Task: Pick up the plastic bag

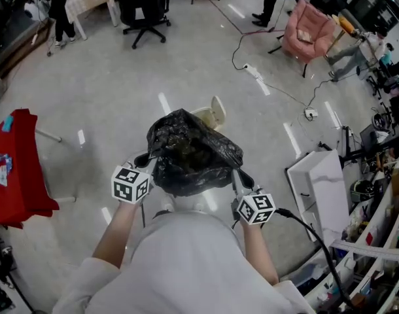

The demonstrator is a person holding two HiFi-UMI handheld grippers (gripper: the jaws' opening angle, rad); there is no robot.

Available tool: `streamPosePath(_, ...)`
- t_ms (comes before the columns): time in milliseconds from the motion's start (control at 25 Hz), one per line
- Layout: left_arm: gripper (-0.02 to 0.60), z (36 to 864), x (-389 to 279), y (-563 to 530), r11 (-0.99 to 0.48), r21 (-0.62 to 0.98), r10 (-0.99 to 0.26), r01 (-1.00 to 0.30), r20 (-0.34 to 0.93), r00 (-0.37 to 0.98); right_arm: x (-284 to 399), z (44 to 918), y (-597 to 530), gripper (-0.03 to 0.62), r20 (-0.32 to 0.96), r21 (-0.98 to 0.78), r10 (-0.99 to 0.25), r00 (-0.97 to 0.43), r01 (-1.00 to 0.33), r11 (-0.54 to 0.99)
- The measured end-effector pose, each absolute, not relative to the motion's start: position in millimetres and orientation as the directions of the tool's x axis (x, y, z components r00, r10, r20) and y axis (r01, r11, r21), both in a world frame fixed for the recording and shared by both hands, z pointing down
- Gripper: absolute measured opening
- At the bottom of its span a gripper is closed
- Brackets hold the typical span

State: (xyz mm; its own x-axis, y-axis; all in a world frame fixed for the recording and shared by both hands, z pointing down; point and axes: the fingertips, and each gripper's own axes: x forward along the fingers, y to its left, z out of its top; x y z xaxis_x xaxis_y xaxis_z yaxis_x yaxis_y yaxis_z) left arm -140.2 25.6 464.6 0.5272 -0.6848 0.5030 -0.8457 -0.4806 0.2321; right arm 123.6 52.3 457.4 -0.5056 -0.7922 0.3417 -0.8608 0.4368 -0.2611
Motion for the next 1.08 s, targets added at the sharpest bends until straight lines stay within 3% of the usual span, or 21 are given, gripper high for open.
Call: streamPosePath(1080,0.008,433.9,-95.6,18.9,-0.518,0.253,-0.686,-0.817,0.448,0.574,143.2,437.3,36.1,0.002,0.274,-0.26,-0.783,-0.559,-0.827,0.499)
